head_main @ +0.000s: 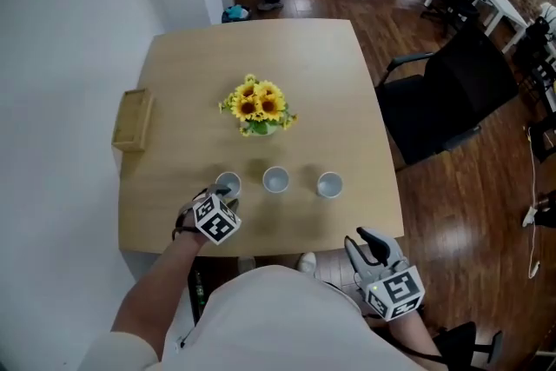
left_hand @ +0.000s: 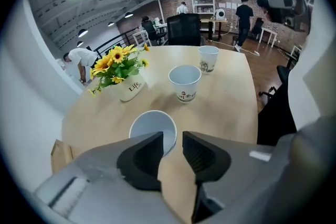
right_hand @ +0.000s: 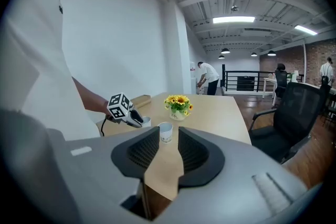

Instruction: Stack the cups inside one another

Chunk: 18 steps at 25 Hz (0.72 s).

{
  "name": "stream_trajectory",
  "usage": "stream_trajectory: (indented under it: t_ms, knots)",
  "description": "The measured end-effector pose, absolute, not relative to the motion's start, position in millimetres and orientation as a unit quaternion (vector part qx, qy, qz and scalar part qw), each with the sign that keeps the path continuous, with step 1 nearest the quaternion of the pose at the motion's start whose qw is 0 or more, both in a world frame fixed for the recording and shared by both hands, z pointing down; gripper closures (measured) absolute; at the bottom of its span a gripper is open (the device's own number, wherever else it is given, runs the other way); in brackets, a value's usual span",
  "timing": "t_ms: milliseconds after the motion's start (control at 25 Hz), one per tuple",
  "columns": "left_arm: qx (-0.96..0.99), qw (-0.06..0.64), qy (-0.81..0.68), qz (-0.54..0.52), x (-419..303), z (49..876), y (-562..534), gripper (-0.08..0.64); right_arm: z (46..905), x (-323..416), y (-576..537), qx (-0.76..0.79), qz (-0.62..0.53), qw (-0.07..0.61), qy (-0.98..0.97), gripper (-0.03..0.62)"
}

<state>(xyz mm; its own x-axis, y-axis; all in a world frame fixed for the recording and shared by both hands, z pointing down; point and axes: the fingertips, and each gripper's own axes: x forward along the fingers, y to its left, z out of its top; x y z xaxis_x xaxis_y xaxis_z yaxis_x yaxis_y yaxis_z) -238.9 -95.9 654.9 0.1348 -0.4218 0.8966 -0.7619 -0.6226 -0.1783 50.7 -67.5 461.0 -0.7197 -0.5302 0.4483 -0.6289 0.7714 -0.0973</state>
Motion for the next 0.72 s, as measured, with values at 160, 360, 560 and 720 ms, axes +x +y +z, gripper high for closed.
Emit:
stream_trajectory:
  t_ms: [160,360,560,720]
  knots:
    - [0.723,0.148,-0.383,0.556,-242.1,665.8,-100.0,0.474,463.7,49.8,-65.8,0.321,0.128,0.208,-0.915,0.476]
    - [0.721,0.129,-0.376,0.568,-244.5,662.0,-99.9,0.538,469.3,50.6,-64.8,0.327,0.13,0.215,-0.911,0.477]
    - [0.741,0.115,-0.371,0.548,-237.6,620.8,-101.6,0.538,471.2,46.1,-62.2,0.321,0.132,0.211,-0.914,0.478]
    - [0.762,0.094,-0.368,0.524,-223.7,574.4,-106.9,0.537,471.9,45.4,-64.6,0.32,0.136,0.205,-0.915,0.479]
